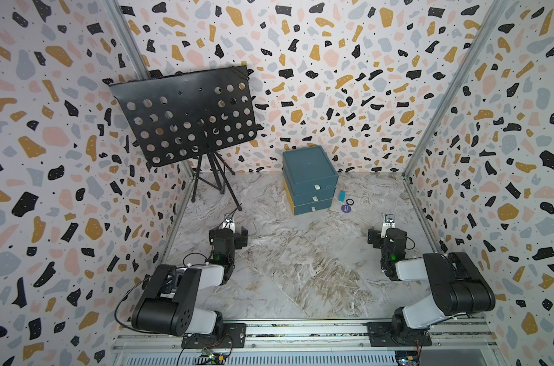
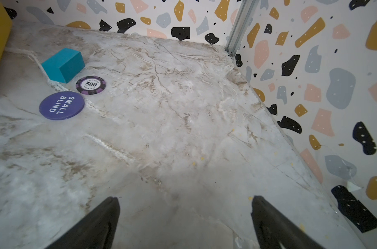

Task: Put the paint cans in the drawer according to color
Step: Reset both arms

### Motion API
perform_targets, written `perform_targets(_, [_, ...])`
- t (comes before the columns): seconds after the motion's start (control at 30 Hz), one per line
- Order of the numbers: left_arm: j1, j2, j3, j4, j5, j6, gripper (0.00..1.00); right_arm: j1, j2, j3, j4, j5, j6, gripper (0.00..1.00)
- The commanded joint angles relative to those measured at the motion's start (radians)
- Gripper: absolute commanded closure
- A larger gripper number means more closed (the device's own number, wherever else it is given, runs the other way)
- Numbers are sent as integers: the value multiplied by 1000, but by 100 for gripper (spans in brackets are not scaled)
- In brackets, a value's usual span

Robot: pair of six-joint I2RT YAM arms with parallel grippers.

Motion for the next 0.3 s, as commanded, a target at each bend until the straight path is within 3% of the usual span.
perform_targets(0.0, [2,-8,3,31,6,-6,0,0,-15,18,9,-4,9,0])
perform_targets(0.27, [12,-4,7,27,25,-9,0,-1,-14,18,11,-4,9,0])
